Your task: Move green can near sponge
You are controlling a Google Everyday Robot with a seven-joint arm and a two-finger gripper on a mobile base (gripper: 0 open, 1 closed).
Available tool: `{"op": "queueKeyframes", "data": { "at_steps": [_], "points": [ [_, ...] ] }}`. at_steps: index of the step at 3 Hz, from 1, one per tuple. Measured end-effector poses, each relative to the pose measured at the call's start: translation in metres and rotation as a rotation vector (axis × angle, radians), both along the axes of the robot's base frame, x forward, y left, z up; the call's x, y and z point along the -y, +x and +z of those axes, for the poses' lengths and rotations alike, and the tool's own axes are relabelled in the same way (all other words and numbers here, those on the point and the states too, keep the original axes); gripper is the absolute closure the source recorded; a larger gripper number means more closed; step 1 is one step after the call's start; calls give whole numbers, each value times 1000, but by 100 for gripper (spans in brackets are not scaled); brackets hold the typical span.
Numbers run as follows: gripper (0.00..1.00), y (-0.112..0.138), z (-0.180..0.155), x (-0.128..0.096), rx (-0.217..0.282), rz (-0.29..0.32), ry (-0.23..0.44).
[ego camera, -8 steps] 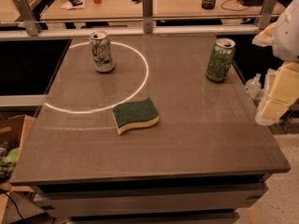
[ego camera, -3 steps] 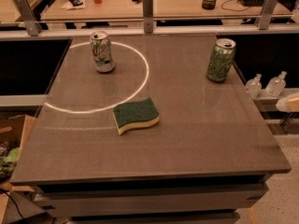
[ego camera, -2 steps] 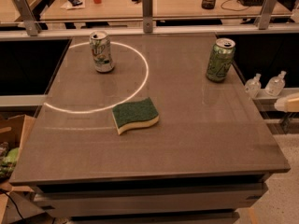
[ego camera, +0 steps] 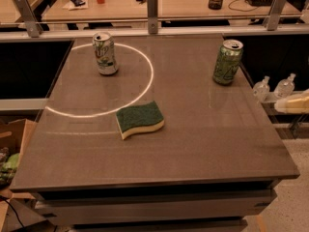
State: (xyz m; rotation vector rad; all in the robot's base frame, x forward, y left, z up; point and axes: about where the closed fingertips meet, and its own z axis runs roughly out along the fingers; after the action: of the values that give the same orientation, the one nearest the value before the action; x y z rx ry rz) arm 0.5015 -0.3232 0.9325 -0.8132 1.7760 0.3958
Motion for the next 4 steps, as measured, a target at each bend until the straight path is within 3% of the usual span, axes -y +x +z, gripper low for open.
{"op": "queueKeyframes", "data": {
  "at_steps": [2,4],
  "points": [
    [0,39,-24,-6,34,-135,35],
    [0,97,-55,-9,96,-216,76]
  ]
}}
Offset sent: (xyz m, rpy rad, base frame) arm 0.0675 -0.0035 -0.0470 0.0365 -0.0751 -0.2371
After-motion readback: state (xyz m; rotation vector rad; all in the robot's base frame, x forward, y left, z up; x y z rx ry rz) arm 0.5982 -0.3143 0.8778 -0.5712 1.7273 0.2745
